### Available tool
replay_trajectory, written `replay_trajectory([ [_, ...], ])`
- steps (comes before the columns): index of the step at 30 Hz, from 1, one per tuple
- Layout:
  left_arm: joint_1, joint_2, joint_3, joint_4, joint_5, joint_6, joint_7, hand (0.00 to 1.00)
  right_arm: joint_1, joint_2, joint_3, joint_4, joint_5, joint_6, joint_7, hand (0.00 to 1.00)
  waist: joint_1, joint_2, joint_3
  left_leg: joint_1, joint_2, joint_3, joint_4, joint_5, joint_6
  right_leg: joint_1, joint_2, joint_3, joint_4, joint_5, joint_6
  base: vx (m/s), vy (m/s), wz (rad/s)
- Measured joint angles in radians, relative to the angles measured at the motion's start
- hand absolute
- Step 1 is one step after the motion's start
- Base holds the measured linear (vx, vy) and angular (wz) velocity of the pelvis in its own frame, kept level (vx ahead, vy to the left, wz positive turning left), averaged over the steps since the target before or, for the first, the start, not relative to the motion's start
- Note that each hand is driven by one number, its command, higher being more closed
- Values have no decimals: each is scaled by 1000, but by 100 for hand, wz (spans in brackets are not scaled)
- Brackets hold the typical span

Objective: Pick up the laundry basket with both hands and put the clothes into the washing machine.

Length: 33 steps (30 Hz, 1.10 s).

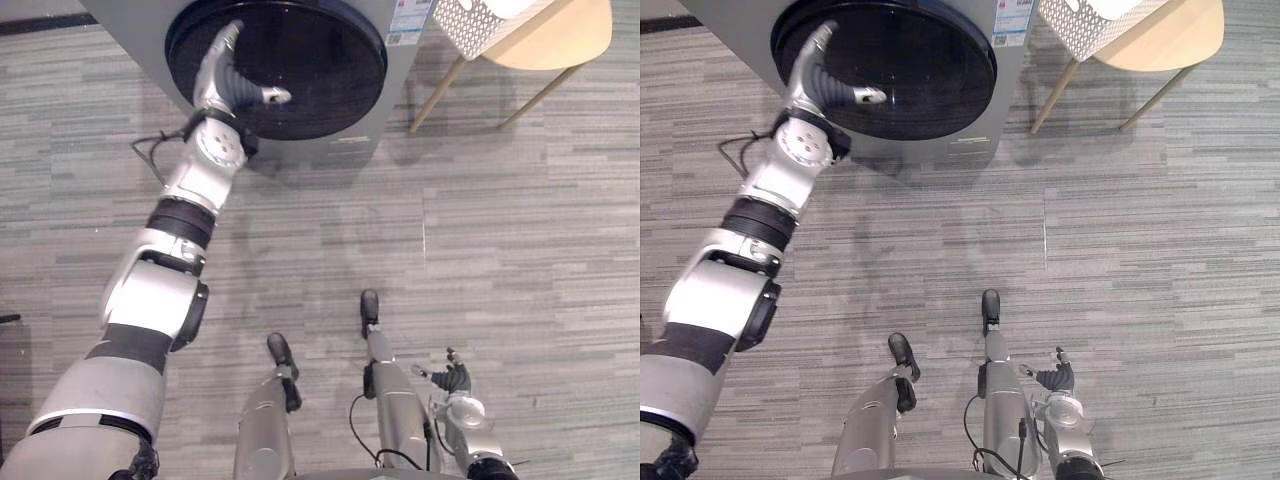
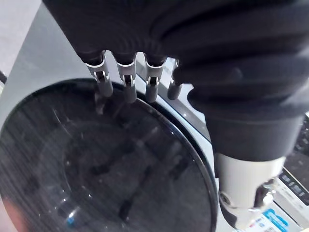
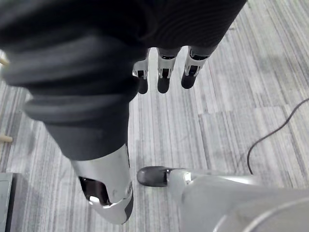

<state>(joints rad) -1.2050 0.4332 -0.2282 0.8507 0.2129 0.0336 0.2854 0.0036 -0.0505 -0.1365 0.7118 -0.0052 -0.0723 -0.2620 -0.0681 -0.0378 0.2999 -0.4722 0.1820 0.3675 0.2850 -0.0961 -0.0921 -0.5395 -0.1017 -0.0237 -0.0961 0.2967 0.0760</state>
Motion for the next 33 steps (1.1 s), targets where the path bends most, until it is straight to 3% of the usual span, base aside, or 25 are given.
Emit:
replay_trajectory([
  [5, 322, -127, 76, -210, -95, -29, 24, 0, 34, 6, 15, -12, -3, 12, -6, 0, 14, 8, -15, 49, 10, -37, 18, -11, 4, 81, 5, -37, -1, -12, -8, 37, 11, 11],
  [8, 647, -218, 83, -289, -149, -33, 23, 0, 61, 12, 8, 0, -16, 39, -20, 0, 43, 25, -54, 113, 0, -61, -11, -11, 3, 154, 13, -68, -2, -36, -20, 51, -3, 21],
  [12, 1050, -294, 135, -281, -184, -33, -28, 0, 69, -5, -36, 73, -46, 61, -18, 0, 84, 52, -131, 206, -24, -96, -93, 0, -13, 231, 1, -96, -3, -72, -6, 30, -3, 19],
  [14, 1136, -313, 194, -237, -195, -33, -58, 0, 60, -20, -47, 107, -48, 63, -16, 0, 88, 63, -142, 233, -42, -130, -130, 7, -20, 260, -8, -123, -3, -84, -5, 4, 18, 40],
  [19, 1249, -324, 341, -25, -219, -39, -92, 0, 44, -37, -54, 146, -57, 78, 7, 0, 93, 67, -162, 297, -66, -229, -200, 37, -19, 347, -20, -201, -4, -116, 15, 14, 17, 40],
  [22, 1269, -335, 397, 63, -219, -39, -101, 0, 43, -35, -54, 177, -66, 77, 15, 0, 101, 60, -172, 294, -63, -292, -178, 35, -17, 416, -26, -304, -3, -158, 26, 57, 18, 85],
  [26, 1275, -356, 397, 82, -205, -39, -111, 0, 34, -47, -70, 186, -66, 75, 23, 0, 112, 52, -177, 235, -38, -194, -123, 54, 21, 449, -64, -416, -3, -178, 47, 73, 79, 94],
  [28, 1281, -359, 399, 89, -202, -39, -111, 0, 21, -44, -72, 187, -66, 75, 24, 0, 140, 35, -180, 234, -58, -186, -113, 50, 30, 449, -83, -427, -2, -171, 59, 125, 111, 34],
  [29, 1281, -358, 411, 89, -200, -39, -111, 0, 20, -38, -72, 186, -66, 75, 26, 0, 147, 29, -181, 227, -69, -192, -97, 36, 39, 458, -94, -439, 0, -175, 67, 171, 157, 38],
  [31, 1294, -363, 432, 88, -201, -40, -111, 0, 24, -25, -73, 185, -66, 77, 31, 0, 150, 29, -180, 222, -81, -214, -6, -41, 56, 473, -141, -466, 103, -242, 98, 178, 191, 35],
  [32, 1309, -360, 437, 89, -201, -40, -111, 0, 28, -15, -72, 186, -66, 77, 39, 0, 153, 29, -180, 227, -77, -223, 49, -109, 65, 469, -169, -462, 222, -297, 105, 194, 210, 15],
  [33, 1319, -358, 436, 89, -201, -39, -110, 0, 34, -8, -68, 184, -66, 77, 48, 0, 156, 28, -181, 246, -78, -228, 84, -164, 67, 433, -209, -439, 378, -333, 80, 249, 257, 12],
])
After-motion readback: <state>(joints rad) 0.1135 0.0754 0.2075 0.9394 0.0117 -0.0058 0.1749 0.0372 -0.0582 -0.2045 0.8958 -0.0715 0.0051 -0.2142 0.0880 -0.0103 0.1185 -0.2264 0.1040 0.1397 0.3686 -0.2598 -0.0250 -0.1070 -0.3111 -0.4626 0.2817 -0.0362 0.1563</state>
